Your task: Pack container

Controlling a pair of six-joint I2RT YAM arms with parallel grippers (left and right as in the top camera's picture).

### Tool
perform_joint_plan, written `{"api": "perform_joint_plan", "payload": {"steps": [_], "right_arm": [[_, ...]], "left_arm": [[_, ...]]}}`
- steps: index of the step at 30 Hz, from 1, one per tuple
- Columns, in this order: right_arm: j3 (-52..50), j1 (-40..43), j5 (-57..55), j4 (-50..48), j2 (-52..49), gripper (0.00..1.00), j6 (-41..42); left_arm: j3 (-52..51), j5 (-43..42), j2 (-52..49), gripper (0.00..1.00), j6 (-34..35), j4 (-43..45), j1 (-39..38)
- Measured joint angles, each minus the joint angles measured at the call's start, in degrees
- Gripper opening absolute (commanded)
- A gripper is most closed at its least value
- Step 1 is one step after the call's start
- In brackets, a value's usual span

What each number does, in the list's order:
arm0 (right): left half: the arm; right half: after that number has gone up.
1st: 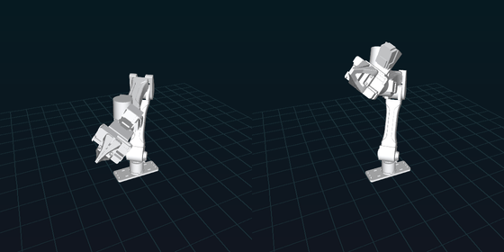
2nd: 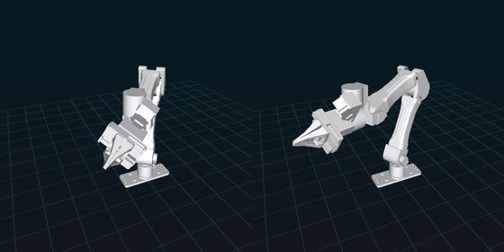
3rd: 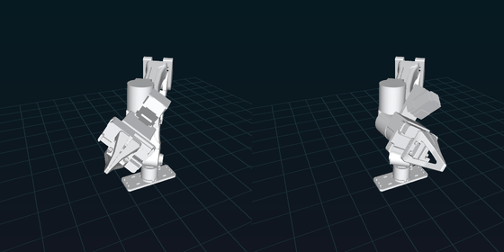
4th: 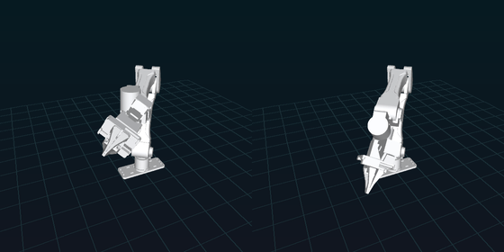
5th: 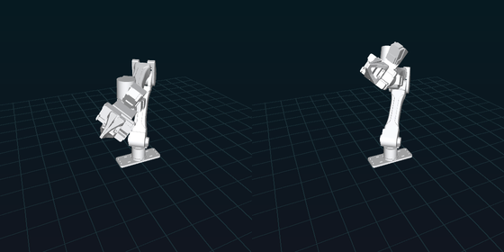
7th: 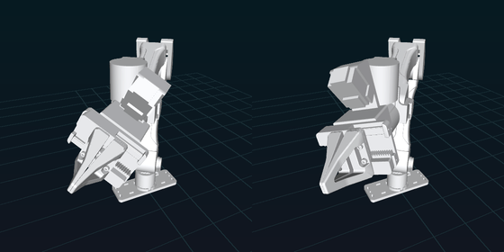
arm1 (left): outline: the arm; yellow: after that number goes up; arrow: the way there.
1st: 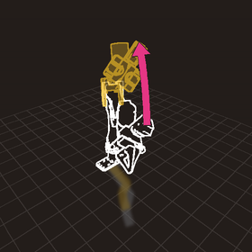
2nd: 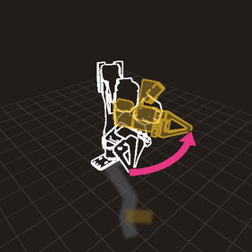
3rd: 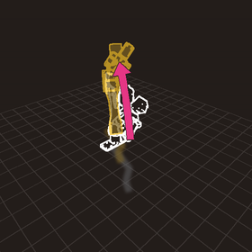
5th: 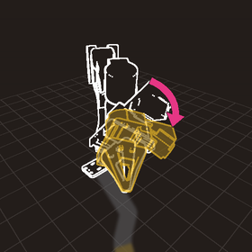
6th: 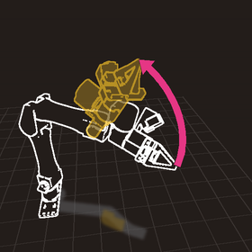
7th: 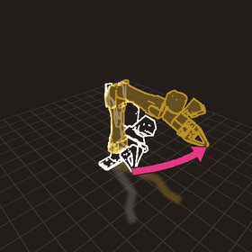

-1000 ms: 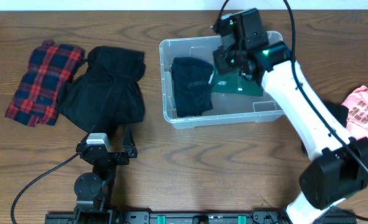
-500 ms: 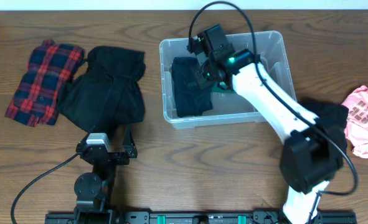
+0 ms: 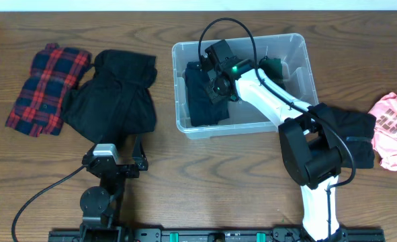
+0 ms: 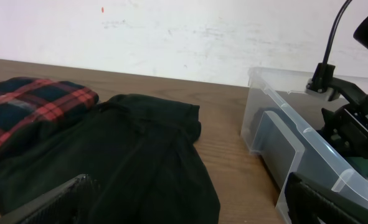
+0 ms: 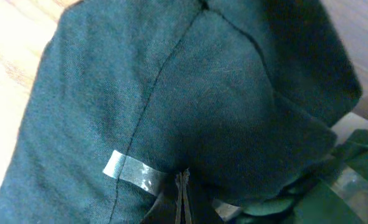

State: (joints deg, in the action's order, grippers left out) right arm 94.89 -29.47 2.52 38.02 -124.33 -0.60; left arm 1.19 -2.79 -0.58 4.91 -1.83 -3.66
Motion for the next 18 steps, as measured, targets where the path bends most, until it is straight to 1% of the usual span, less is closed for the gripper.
{"api": "perform_joint_plan", "payload": {"steps": [1,3,4,6,7,10,15,18], "right_arm": [[0.9,0.0,0.0,0.9,0.1,0.09,0.2],[3.2,0.0,0.0,3.0,0.6,0.11,0.3],[4.5,0.0,0.0,4.3,1.1,0.10,0.2],[7.2,0.0,-0.1,7.1,2.9,0.03,0.1],[8.7,0.0,0.0,9.2,4.2,0.01,0.0],[12.0,0.0,0.5,14.8,9.9,0.01,0.3],[14.0,-0.2,4.7,22.7,19.3,0.01,0.1],[14.3,-0.8,7.4,27.7,21.7,0.01,-0.9]], "left_arm": [[0.0,0.0,0.0,0.98,0.0,0.0,0.0],[0.0,0.0,0.0,0.98,0.0,0.0,0.0],[0.0,0.0,0.0,0.98,0.0,0.0,0.0],[0.0,0.0,0.0,0.98,0.0,0.0,0.0],[0.0,0.0,0.0,0.98,0.0,0.0,0.0],[0.0,0.0,0.0,0.98,0.0,0.0,0.0],[0.0,0.0,0.0,0.98,0.0,0.0,0.0],[0.0,0.0,0.0,0.98,0.0,0.0,0.0]]}}
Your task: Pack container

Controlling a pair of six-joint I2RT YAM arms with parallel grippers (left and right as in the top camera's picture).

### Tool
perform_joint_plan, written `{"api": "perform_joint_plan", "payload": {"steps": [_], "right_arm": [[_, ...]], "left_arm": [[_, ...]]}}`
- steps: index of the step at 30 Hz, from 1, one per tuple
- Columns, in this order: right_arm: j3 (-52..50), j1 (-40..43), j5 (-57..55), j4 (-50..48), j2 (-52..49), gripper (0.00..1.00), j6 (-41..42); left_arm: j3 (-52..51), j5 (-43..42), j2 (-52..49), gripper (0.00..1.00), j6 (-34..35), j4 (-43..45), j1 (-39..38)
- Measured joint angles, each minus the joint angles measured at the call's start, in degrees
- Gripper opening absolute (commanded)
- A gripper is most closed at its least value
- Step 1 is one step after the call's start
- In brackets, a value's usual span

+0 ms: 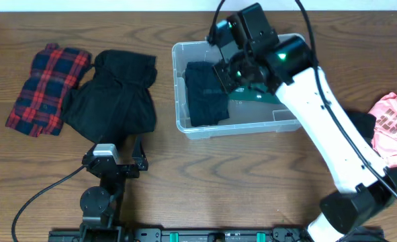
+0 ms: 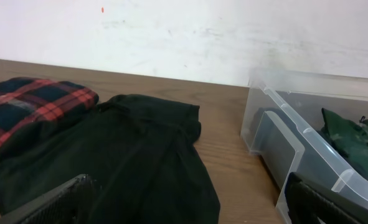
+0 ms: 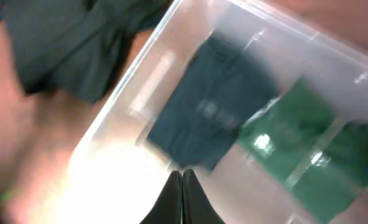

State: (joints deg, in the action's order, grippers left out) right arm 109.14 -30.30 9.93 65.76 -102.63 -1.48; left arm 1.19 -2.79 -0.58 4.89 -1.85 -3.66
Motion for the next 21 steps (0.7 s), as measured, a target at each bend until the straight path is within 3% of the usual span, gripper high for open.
{"api": "perform_joint_plan", "payload": {"steps": [8,21], "right_arm": [[-1.7,-1.4,7.7,11.1,0.3,0.01,-7.0],[-14.1,-9.9,9.5,7.4,0.3,0.01,-20.0]], "left_arm": [[0.0,0.0,0.0,0.98,0.0,0.0,0.0],[0.0,0.0,0.0,0.98,0.0,0.0,0.0]]}}
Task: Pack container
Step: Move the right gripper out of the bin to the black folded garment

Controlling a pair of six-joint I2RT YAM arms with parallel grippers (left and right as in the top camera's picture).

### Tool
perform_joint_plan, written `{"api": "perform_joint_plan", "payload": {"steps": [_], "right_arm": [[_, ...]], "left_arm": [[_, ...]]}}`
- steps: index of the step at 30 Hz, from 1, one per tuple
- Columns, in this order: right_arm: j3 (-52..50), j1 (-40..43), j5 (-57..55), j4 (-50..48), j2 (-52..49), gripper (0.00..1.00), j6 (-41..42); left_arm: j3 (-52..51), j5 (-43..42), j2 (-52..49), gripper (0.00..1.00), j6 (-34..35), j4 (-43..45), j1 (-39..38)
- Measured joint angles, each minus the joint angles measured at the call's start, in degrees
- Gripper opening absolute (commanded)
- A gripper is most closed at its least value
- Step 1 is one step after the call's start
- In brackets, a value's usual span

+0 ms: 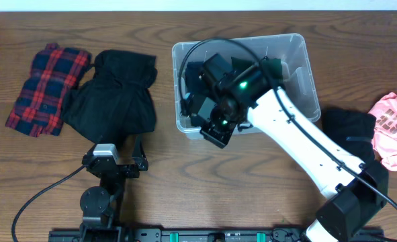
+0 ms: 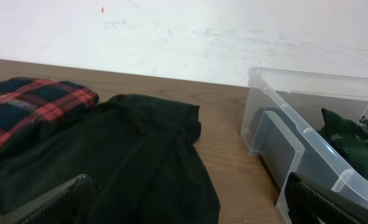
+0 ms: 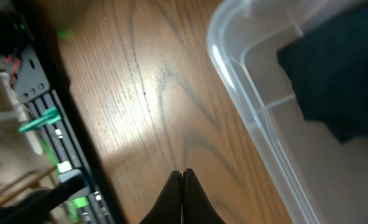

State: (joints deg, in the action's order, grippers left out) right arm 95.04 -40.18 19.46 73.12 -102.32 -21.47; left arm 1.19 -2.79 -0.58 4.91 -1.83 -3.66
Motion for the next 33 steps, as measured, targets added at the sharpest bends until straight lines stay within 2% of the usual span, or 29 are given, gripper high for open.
{"api": "perform_joint_plan", "payload": {"steps": [11,23,33], "right_arm": [[-8.3,-0.9,-4.5,-9.7,0.0,0.01,-2.8],[-9.3,-0.9,-5.8,-13.2,0.0,0.03,-3.3],[-9.3,-1.0,-8.4,-14.9,0.0,0.12,-3.5]], "left_arm": [[0.0,0.0,0.0,0.98,0.0,0.0,0.0],[0.0,0.0,0.0,0.98,0.0,0.0,0.0],[0.0,0.0,0.0,0.98,0.0,0.0,0.0]]}}
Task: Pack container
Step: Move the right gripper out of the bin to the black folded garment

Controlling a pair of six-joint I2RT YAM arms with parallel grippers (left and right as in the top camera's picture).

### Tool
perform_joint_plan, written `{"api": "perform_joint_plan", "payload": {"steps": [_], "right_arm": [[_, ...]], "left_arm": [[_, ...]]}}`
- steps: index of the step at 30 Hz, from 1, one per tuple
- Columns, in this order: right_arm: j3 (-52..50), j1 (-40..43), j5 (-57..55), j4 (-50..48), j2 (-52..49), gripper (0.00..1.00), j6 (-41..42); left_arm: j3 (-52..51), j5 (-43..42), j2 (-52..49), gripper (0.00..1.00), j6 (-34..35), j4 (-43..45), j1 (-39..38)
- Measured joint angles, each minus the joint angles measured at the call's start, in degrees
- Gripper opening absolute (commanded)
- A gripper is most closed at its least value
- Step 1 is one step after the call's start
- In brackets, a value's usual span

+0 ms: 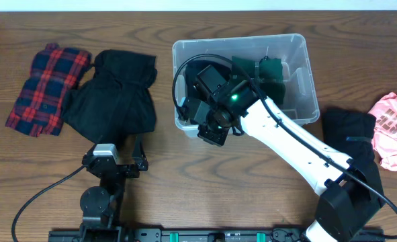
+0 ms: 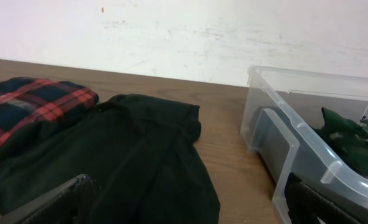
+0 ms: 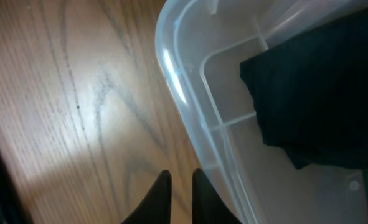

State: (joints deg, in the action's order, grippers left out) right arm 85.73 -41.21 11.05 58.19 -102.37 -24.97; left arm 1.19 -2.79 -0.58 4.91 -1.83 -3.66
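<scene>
The clear plastic container [image 1: 299,50] stands at the table's middle. It holds a dark navy garment [image 1: 189,71] on its left and a green garment [image 1: 269,69] on its right. My right gripper [image 1: 209,132] hangs at the container's front-left corner. In the right wrist view its fingertips [image 3: 177,182] stand slightly open over bare wood, just outside the rim [image 3: 187,106], with nothing between them. The navy garment [image 3: 320,93] lies inside. My left gripper [image 1: 114,161] rests wide open near the front edge, facing a black garment [image 2: 127,155].
On the left of the table a red plaid garment [image 1: 47,87] lies beside the black garment [image 1: 114,94]. Another black garment [image 1: 349,134] and a pink one [image 1: 393,128] lie at the right, partly under my right arm. The arms' base rail runs along the front edge.
My right gripper has shifted a little toward the container's front-left corner and its fingers, shut before, now stand slightly apart. The left arm has not moved.
My right gripper was shut low inside the container against the navy garment. Then it was high above the container, shut and empty, with both garments left inside. Later it was shut over the table before the front-left corner, and now it is slightly open beside that rim.
</scene>
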Motion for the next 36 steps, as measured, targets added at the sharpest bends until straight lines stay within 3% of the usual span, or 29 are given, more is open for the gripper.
{"api": "perform_joint_plan", "payload": {"steps": [7,12,19,23,30,36], "right_arm": [[0.0,0.0,-0.5,0.9,0.0,0.01,0.0],[1.2,0.0,-0.5,6.3,0.0,0.01,0.2],[10.4,2.1,-2.5,12.3,1.8,0.06,2.3],[12.0,8.1,-7.2,12.5,6.0,0.05,6.6],[12.1,27.2,-11.3,12.7,10.7,0.30,14.6],[12.0,42.5,-12.5,12.6,10.3,0.35,19.3]], "left_arm": [[0.0,0.0,0.0,0.98,0.0,0.0,0.0],[0.0,0.0,0.0,0.98,0.0,0.0,0.0],[0.0,0.0,0.0,0.98,0.0,0.0,0.0],[0.0,0.0,0.0,0.98,0.0,0.0,0.0],[0.0,0.0,0.0,0.98,0.0,0.0,0.0],[0.0,0.0,0.0,0.98,0.0,0.0,0.0]]}}
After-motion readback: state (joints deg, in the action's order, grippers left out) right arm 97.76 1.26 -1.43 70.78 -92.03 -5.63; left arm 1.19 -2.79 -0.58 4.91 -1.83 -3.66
